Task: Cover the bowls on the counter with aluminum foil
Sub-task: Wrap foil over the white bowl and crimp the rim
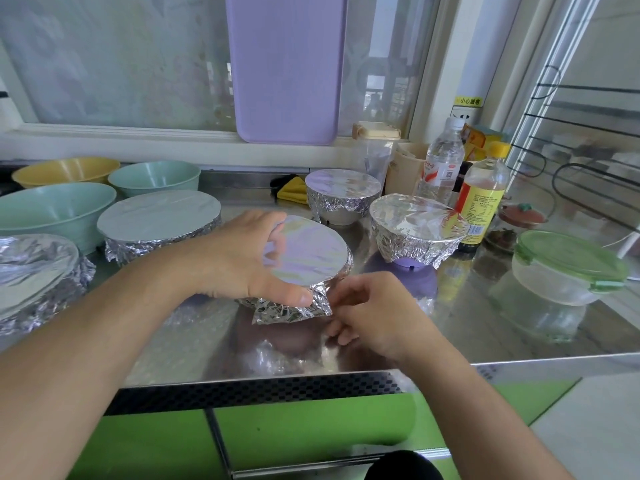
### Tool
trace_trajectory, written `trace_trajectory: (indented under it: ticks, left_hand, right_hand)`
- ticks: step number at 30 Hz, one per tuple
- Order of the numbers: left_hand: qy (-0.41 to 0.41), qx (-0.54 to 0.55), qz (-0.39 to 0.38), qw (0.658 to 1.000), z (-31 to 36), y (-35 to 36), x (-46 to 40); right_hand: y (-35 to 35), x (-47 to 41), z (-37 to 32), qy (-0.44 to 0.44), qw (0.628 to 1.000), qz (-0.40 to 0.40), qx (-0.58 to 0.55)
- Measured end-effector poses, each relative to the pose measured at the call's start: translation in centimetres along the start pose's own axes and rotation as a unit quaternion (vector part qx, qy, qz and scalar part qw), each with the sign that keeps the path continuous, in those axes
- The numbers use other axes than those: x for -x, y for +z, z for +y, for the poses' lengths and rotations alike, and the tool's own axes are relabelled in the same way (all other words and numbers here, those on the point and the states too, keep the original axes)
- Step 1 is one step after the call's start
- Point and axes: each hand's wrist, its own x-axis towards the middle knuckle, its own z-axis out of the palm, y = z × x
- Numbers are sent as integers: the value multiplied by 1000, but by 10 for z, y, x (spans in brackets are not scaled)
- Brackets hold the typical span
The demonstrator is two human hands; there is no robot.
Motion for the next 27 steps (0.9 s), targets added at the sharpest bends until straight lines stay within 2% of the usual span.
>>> trace_trajectory:
  ticks: [2,4,5,8,12,18,19,21,23,25,27]
  left_hand:
    - [-2,-9,-4,1000,0,-1,-1]
    - [-5,-17,-7,1000,0,-1,-1]
    - [-7,-22,-8,1000,0,-1,-1]
    - [-7,-25,-6,1000,1,-1,-1]
    - [-9,-29,-9,999,0,-1,0]
    - [-20,-36,-16,999,1,-2,0]
    - [-22,-37,-15,999,1,-2,0]
    - [-25,-36,-14,999,1,-2,1]
    - [-27,-37,-14,999,2,-3,0]
    - [-32,-45,-15,998,3,-4,0]
    - [-35,-52,-21,998,4,-5,0]
  right_hand:
    - [-12,0,0,-18,994,98,45]
    - [-12,2,-2,-75,973,206,75]
    - [-8,5,-6,-109,968,210,78]
    - [11,7,-7,-184,975,102,69]
    - [17,8,-5,-119,987,35,102]
    - [7,-2,-1,-120,989,10,82]
    - [2,-3,-5,-109,990,23,83]
    - [-7,-6,-14,-108,984,98,100]
    - [-11,-7,-34,-148,973,137,113]
    - [-6,-20,-46,-204,969,81,115]
    - [1,-34,-54,-208,966,6,153]
